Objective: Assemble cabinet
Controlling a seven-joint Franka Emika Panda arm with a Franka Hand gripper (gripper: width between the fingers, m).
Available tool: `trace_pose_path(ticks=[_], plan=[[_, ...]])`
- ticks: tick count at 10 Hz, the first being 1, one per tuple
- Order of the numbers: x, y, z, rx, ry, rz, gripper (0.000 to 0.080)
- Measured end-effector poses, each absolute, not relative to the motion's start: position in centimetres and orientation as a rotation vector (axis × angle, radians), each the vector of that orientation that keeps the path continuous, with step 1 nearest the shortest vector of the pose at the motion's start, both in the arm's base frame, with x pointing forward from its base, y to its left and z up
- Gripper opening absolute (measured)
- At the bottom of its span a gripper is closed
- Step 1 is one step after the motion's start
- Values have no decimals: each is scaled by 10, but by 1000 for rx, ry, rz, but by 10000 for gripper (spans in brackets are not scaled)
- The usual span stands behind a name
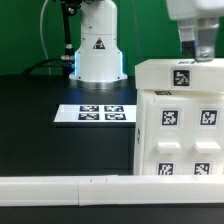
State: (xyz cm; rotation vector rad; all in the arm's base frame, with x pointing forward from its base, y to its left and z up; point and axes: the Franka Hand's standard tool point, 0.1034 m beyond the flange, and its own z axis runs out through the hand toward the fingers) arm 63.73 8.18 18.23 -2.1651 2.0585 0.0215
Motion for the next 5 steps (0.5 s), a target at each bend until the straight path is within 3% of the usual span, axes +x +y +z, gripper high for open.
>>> trace_pose_path(ticks=[3, 5], plan=[[638, 81, 183, -2418, 1763, -12, 796], [644, 84, 195, -2709, 1267, -86, 796]])
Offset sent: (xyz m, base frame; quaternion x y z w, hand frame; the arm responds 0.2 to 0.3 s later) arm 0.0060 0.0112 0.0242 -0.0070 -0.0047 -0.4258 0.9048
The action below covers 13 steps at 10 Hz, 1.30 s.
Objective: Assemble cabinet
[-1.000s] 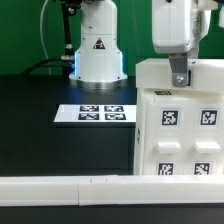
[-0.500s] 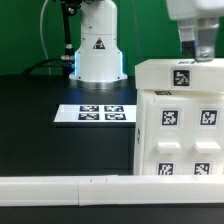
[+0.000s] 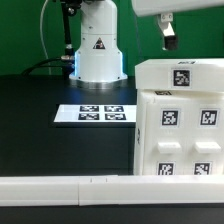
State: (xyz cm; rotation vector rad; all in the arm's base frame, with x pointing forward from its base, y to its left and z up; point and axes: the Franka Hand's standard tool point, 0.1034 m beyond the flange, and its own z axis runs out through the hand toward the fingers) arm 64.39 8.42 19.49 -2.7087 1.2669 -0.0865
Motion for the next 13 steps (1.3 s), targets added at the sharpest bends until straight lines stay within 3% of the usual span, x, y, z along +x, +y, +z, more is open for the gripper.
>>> trace_pose_path(ticks=[1, 5, 9, 13], plan=[[643, 88, 195, -2850, 936, -111, 796], [641, 83, 193, -2940, 639, -173, 796], [638, 89, 193, -3074, -382, -209, 796], [632, 78, 185, -3052, -675, -101, 796]])
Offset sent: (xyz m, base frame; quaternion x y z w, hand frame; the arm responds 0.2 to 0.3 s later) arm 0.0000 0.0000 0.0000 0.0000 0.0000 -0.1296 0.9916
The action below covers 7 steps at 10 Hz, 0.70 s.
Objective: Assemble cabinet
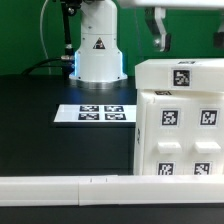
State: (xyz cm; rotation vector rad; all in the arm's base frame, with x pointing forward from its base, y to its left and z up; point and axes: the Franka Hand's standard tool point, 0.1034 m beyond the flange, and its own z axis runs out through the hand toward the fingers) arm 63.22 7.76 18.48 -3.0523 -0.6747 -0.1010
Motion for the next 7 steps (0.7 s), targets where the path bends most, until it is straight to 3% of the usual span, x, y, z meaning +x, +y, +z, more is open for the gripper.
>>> trace_pose_path(ticks=[7], plan=[[635, 79, 169, -2984, -1086, -75, 796]])
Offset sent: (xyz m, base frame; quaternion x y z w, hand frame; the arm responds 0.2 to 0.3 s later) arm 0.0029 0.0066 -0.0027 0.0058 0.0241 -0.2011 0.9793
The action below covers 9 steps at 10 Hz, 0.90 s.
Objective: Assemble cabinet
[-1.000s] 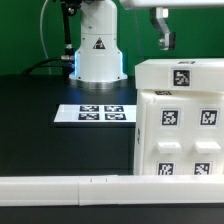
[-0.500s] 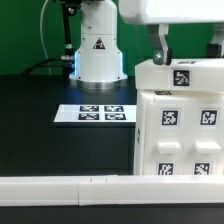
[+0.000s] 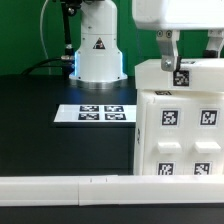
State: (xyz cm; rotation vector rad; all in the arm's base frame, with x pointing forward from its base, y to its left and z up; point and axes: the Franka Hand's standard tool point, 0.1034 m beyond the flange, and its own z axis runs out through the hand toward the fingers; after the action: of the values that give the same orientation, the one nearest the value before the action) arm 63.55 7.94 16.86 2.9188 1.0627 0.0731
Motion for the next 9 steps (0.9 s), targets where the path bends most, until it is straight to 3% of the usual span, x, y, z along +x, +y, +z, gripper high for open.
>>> trace_pose_path(ticks=[2, 7, 9], plan=[[636, 78, 169, 2931, 1022, 73, 557], [636, 77, 168, 3069, 520, 80, 551], [638, 77, 167, 3102, 117, 103, 551]])
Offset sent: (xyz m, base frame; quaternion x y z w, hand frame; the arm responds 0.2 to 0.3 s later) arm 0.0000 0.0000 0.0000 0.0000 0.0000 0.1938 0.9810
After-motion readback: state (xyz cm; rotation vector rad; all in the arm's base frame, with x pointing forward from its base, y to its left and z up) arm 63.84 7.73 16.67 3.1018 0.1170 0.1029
